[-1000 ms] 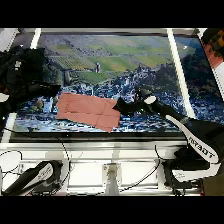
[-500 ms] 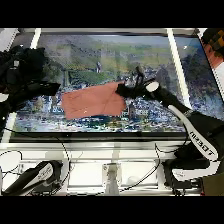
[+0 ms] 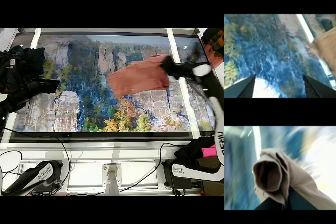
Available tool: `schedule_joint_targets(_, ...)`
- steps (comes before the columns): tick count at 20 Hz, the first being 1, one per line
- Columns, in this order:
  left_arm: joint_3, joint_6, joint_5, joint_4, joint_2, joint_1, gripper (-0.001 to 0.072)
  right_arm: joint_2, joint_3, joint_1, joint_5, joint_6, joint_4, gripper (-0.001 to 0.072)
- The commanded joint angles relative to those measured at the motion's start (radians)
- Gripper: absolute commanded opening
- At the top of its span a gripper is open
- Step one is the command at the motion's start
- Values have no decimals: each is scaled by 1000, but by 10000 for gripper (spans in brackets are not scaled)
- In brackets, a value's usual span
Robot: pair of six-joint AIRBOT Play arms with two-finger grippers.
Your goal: Fold the clothes and pants, and hang the long-sleeved shirts on hangers.
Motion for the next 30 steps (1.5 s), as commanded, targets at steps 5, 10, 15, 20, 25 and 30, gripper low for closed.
schedule_joint_targets(5,1,0,1,-5,0,0,659,137,5,-482,183,162,-311,10)
schedule_joint_targets(10,1,-1,1,-5,0,0,659,238,5,-670,404,346,-594,10)
schedule_joint_targets(15,1,-1,1,-5,0,0,659,284,5,-705,639,464,-716,12)
schedule_joint_targets(20,0,-1,1,-5,-2,0,660,283,5,-703,730,402,-717,694)
schedule_joint_targets(25,0,-2,1,-6,-2,0,659,285,6,-703,683,328,-687,692)
schedule_joint_targets(30,0,-2,1,-5,-2,0,659,285,108,-703,548,198,-547,650)
